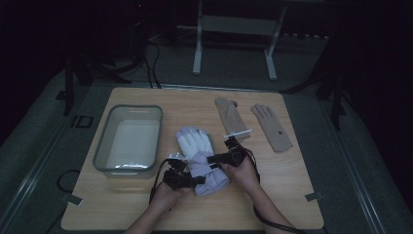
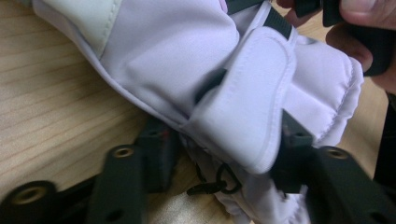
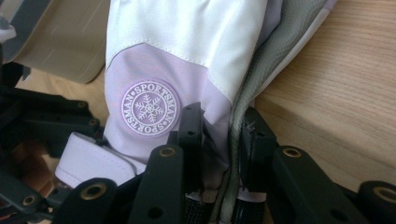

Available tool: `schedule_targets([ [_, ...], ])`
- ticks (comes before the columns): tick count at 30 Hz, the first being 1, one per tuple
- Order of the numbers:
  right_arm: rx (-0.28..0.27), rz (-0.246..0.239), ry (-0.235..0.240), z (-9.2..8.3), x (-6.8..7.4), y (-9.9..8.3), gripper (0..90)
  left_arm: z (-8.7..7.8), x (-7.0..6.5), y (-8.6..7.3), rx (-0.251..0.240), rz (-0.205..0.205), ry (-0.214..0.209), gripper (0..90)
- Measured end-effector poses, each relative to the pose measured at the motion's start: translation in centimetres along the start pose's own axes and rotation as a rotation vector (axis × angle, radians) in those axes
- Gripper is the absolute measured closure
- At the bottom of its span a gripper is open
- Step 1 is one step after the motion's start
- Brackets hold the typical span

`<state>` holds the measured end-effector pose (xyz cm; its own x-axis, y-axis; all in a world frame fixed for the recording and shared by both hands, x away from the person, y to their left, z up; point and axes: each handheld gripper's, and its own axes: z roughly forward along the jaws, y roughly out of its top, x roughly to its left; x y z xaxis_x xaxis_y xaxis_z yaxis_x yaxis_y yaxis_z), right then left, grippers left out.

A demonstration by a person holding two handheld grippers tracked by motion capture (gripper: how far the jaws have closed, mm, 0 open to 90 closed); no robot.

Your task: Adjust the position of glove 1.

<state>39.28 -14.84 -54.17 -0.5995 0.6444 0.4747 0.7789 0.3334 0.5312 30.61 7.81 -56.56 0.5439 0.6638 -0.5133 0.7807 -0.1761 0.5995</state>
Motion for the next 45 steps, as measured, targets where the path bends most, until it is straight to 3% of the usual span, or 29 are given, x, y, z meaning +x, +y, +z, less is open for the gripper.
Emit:
schedule_targets([
  [4, -0.011, 0.003, -0.012, -0.1, 0.3, 0.0, 75.4, -0.3, -0.3, 0.2, -0.001, 0.011, 0.013, 65.2],
  [7, -0.056, 0.012, -0.051, -0.9, 1.2, -0.1, 76.8, -0.6, -0.7, 0.7, -0.006, 0.033, 0.032, 69.0],
  [13, -0.136, 0.003, -0.068, -2.6, 2.4, 0.2, 76.8, -1.6, -1.4, 1.9, -0.018, 0.069, 0.038, 69.7],
  [26, -0.215, -0.031, -0.053, -5.1, 5.1, 3.1, 76.8, -5.8, -2.5, 5.5, -0.024, 0.152, 0.058, 70.0],
  [35, -0.238, -0.060, -0.030, -5.1, 7.4, 5.3, 76.8, -8.9, -1.9, 6.3, -0.054, 0.159, 0.072, 69.9],
  [41, -0.240, -0.073, -0.014, -4.4, 8.9, 6.8, 76.8, -10.9, -1.2, 6.5, -0.067, 0.155, 0.085, 70.0],
  [45, -0.245, -0.076, 0.015, -3.3, 10.6, 8.4, 76.8, -13.0, -0.4, 6.8, -0.066, 0.153, 0.103, 70.0],
])
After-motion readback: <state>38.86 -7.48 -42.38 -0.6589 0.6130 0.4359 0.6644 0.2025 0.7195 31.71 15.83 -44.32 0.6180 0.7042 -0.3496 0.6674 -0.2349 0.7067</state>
